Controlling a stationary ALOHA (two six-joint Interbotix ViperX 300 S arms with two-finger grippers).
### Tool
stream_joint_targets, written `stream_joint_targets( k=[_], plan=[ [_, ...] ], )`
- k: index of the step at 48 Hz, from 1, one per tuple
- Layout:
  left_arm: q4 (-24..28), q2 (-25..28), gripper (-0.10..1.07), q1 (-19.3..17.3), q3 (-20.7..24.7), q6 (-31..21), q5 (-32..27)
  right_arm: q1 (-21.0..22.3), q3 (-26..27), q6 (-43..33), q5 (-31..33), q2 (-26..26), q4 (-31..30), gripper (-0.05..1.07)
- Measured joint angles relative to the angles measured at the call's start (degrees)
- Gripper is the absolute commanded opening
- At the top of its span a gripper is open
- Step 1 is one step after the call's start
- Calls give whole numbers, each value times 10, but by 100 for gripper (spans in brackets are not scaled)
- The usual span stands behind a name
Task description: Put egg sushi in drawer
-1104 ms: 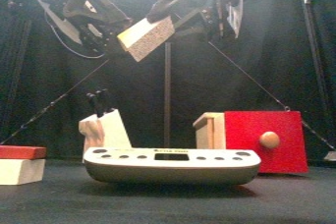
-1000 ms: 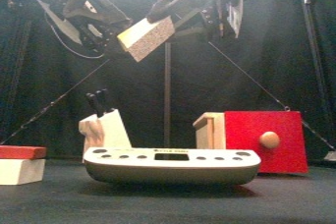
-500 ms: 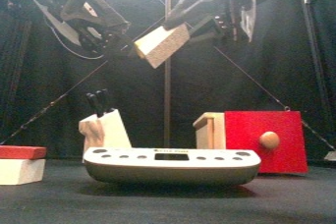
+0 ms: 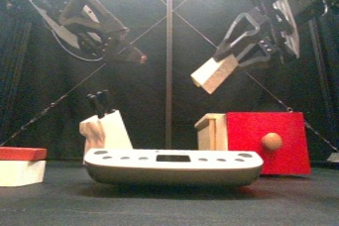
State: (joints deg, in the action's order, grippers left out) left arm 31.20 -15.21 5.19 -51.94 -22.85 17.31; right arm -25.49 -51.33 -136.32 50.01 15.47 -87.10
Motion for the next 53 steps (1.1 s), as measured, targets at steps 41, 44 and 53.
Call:
stream_joint_targets(
  k=[41, 44, 53],
  plan=[
    [0, 4, 103, 0, -1, 0, 0, -10, -36, 1, 22, 12, 91, 60],
    [0, 4, 103, 0, -1, 0, 0, -9, -35, 1, 24, 12, 91, 60],
    [1, 5, 103, 0, -2, 0, 0, -10, -35, 0, 28, 12, 93, 60]
  ],
)
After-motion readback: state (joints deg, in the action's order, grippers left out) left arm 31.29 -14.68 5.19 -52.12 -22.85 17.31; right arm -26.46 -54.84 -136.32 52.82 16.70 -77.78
